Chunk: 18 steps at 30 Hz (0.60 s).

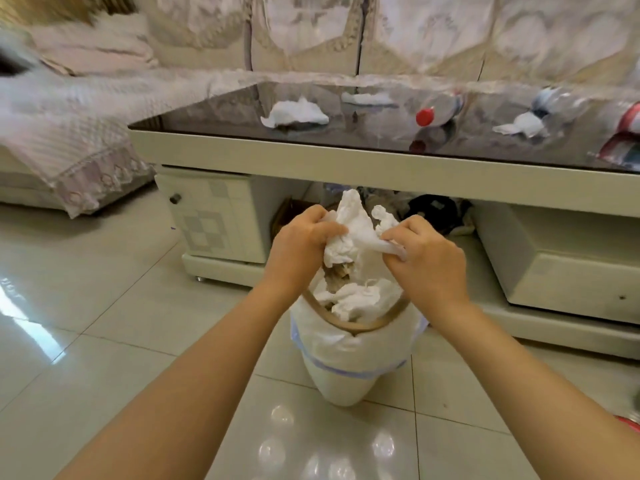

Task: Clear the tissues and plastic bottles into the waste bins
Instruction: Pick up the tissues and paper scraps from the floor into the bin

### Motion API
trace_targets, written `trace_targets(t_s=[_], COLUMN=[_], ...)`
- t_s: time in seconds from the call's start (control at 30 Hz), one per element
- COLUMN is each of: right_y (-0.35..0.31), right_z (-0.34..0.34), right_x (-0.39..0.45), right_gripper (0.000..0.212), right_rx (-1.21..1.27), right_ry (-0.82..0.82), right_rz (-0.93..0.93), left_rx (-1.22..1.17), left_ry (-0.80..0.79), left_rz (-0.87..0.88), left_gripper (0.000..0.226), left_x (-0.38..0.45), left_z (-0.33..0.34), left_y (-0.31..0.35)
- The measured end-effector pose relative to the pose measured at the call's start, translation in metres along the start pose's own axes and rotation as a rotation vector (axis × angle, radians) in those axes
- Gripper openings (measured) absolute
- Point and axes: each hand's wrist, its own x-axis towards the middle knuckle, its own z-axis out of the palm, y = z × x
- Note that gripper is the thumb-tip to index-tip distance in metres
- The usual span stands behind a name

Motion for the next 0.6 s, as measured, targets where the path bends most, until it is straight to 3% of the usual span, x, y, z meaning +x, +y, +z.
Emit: trace_targets(t_s=[0.13,0.2,0.4,0.6], right_y=[0.005,0.005,0.001,-0.026], right_z=[0.019,0.020,0.015,0.001], right_x=[0.012,0.008,-0.012,-0.049], right_gripper=[0.025,0.033,0.027,0.018], right_rx=[-0.079,-0.088,-0.088,0.078], right_ry=[-0.388,-0.439,-0.233,-0.087], right_rz=[0.131,0.112,-0.133,-0.243], left_rx=[0.151,0.213,0.187,0.184], left_ry=[-0.280,-0.329,-0.201,-0.164], left_rz=[-0.087,-0.042,0.069,0.025], left_gripper=[0.040,0.046,0.035,0.025], left_x=[0.013,0.011,-0.005,-0.047], left_z=[0.024,0.027,0.023,-0.008], left_y=[-0.003,-0.002,0.000,0.012])
